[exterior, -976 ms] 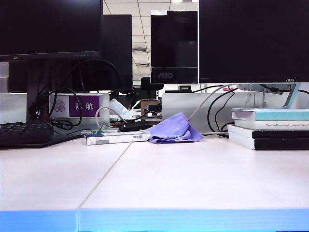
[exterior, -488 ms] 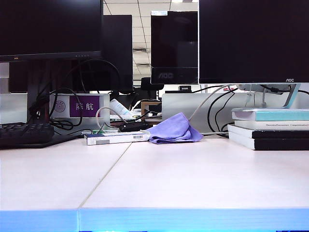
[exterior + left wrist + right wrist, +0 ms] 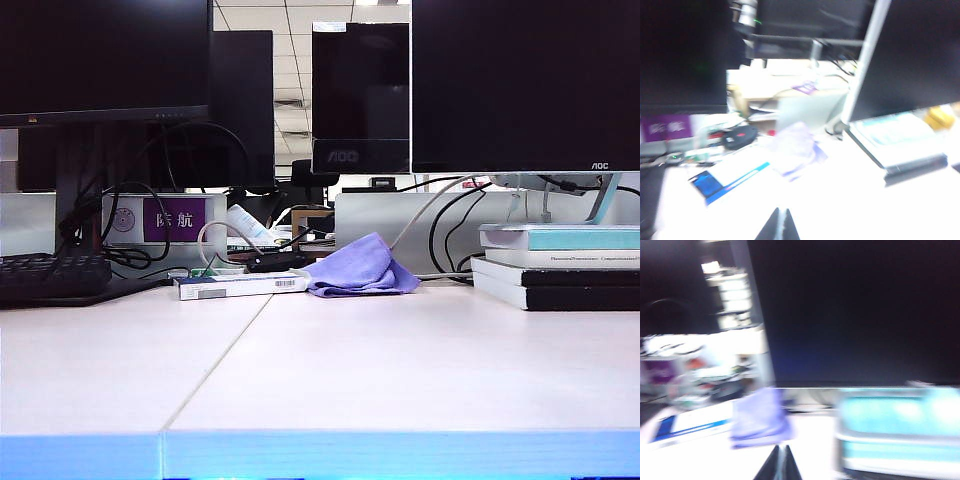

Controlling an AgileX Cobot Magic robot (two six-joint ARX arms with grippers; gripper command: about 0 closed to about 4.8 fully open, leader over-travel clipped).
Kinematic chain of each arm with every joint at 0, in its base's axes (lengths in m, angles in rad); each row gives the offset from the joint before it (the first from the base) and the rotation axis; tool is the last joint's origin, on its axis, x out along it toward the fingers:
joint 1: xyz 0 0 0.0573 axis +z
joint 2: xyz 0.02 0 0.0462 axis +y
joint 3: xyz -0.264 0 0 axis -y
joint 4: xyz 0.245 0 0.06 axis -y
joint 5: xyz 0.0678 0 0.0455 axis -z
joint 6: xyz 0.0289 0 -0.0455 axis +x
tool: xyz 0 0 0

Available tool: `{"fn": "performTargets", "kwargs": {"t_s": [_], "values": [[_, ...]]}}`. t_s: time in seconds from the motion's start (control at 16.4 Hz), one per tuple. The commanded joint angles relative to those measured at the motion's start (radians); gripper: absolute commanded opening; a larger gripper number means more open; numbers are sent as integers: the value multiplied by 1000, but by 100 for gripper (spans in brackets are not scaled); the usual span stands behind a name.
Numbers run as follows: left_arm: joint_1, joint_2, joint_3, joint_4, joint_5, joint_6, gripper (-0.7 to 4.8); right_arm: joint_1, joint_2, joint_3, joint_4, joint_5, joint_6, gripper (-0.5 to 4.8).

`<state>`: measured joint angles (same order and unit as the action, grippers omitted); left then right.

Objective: Wipe the table from front to back using the rag.

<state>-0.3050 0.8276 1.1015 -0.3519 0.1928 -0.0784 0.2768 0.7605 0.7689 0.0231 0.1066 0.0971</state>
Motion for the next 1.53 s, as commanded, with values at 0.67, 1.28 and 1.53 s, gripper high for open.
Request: {"fn": "performTargets", "kwargs": {"t_s": [0.67,1.28,1.53], "values": [[-181,51,32,72,-77,19,-5,216,854,192,625,83,-45,-1],[-181,52,32,99,-72,19,-5,207,1438,766,572,165,-57,-1],[-181,52,32,106,-54,19,-5,188,1629,990,478,160,-93,258]]}}
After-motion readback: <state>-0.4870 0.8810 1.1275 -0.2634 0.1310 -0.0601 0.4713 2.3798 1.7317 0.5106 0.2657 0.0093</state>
